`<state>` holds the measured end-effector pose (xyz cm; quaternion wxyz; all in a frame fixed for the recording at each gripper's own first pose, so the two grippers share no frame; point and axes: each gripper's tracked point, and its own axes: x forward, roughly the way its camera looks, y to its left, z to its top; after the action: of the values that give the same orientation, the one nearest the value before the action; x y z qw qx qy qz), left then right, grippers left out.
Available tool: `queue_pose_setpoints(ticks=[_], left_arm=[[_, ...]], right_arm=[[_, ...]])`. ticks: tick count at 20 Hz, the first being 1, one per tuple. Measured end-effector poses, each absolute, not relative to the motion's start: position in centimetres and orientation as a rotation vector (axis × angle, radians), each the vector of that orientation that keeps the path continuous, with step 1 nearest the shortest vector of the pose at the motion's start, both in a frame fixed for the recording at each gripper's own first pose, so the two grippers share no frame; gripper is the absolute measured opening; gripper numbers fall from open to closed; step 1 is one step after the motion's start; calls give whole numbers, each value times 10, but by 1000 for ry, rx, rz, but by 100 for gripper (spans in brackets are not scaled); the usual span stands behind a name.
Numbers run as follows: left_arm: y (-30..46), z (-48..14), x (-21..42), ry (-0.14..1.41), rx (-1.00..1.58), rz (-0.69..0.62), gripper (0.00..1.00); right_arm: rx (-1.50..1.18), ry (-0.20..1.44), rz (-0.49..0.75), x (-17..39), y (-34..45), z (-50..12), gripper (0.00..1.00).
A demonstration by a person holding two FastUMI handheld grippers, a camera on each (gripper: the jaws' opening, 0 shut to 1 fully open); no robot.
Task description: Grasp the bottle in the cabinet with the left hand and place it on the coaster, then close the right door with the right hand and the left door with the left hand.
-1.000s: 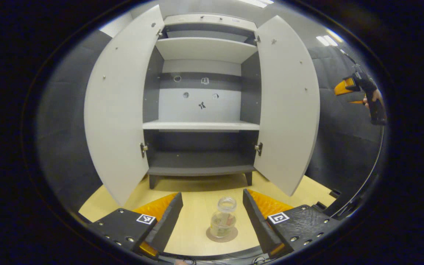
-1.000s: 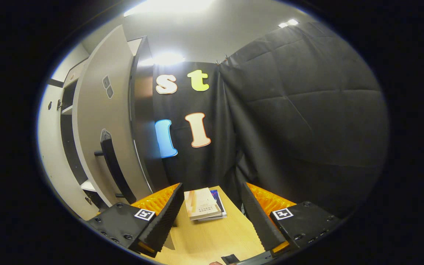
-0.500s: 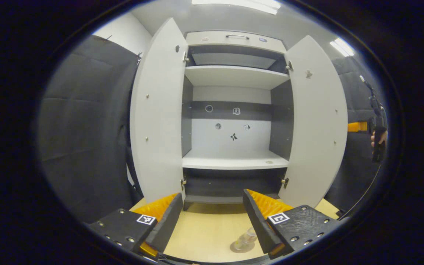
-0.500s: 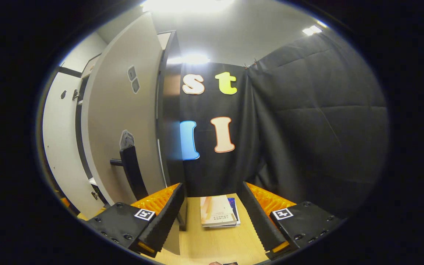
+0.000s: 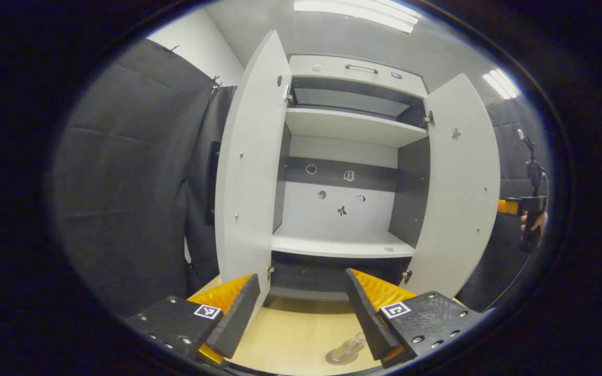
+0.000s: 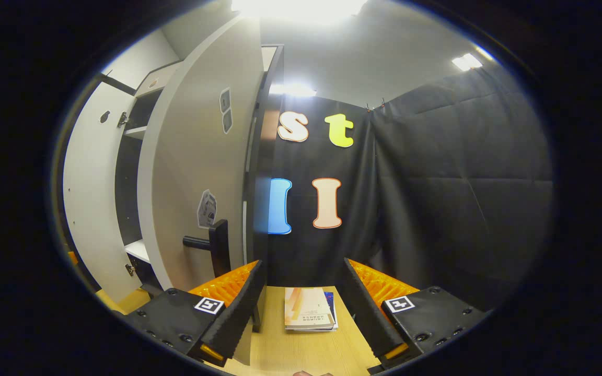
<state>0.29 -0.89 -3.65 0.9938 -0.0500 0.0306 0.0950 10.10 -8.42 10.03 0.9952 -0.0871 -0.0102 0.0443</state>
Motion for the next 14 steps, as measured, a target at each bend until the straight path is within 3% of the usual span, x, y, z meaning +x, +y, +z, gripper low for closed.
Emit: queue_pose_setpoints(ticks=[1, 2, 5, 6, 7, 12, 14], left_arm=[[-9, -33, 1, 49, -120, 184, 94], [-7, -27, -1, 37, -135, 181, 94], [7, -18, -6, 24, -133, 200, 94], [13, -14, -9, 17, -122, 212, 94], [21, -12, -12, 9, -104, 232, 94], [45, -8, -23, 15, -77, 257, 94], [61, -5, -28, 5, -67, 287, 94]], right_arm=[[-177, -18, 90, 99, -79, 99, 92], [-177, -20, 94, 98, -74, 100, 96], [-169, -25, 112, 93, -55, 97, 96], [-171, -34, 119, 92, -47, 98, 92], [-171, -39, 131, 91, -37, 97, 96], [-127, -30, 192, 92, 23, 91, 96], [-104, -34, 217, 92, 50, 86, 92]])
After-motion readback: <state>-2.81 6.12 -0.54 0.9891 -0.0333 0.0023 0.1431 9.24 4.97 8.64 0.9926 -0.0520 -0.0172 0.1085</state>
